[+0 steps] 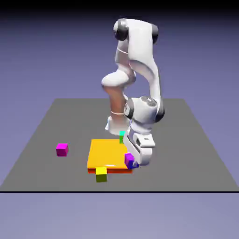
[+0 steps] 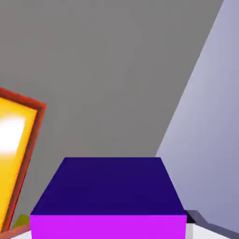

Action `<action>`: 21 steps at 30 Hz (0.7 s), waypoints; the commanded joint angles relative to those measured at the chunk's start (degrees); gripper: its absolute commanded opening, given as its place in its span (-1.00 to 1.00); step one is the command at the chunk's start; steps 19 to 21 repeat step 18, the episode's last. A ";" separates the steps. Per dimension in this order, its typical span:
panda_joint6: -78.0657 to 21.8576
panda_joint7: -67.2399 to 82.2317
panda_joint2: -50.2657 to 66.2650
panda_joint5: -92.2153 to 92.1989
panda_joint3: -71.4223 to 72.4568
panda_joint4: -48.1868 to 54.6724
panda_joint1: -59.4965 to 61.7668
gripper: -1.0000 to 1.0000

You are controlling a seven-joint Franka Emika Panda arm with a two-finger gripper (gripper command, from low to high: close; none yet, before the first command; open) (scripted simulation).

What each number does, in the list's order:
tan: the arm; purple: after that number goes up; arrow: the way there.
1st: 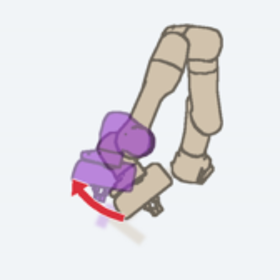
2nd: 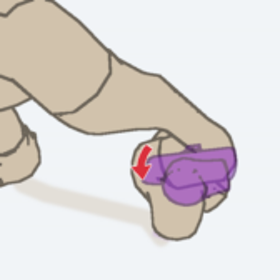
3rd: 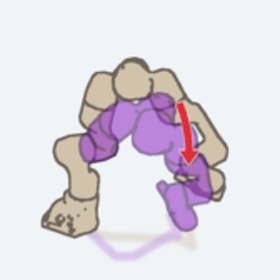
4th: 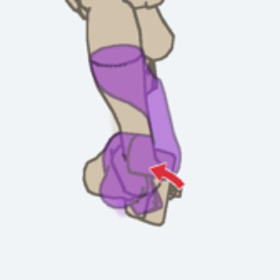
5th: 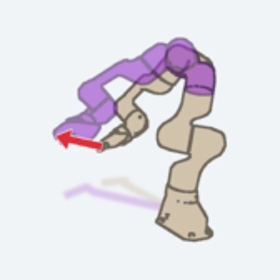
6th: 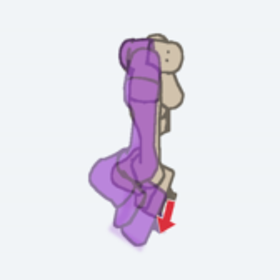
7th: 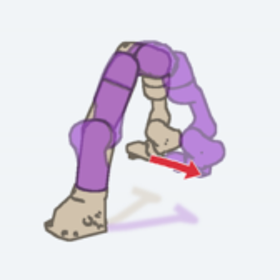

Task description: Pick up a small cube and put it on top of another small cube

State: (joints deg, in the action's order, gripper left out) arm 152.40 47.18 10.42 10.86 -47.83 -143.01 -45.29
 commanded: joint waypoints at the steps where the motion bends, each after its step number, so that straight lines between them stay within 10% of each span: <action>1: 0.09 -0.56 -1.83 1.41 -1.88 -1.73 2.02 -1.00; 9: 10.85 7.60 10.65 -10.71 11.71 -0.76 14.76 -1.00; 10: 10.85 7.60 10.65 -10.71 11.71 -0.76 14.76 1.00; 21: 0.09 -0.56 -1.83 1.41 -1.88 -1.74 2.03 1.00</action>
